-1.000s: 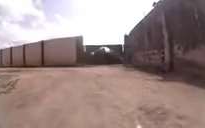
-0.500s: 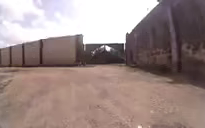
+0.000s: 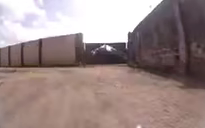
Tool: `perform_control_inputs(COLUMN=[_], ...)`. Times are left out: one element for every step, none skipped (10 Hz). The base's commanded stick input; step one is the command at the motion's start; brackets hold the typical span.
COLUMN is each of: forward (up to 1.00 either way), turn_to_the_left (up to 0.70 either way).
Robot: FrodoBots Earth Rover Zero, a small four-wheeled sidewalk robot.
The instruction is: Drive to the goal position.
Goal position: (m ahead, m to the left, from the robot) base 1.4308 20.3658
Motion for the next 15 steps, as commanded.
perform_control_inputs(forward=[0.85,0.85,0.85,0.85,0.85,0.85,0.85,0.85,0.85,0.85,0.85,0.85,0.85,0.85,0.85], turn_to_the_left=[0.34,0.34,0.34,0.34,0.34,0.34,0.34,0.34,0.34,0.34,0.0,0.0,0.0,0.0,0.0])
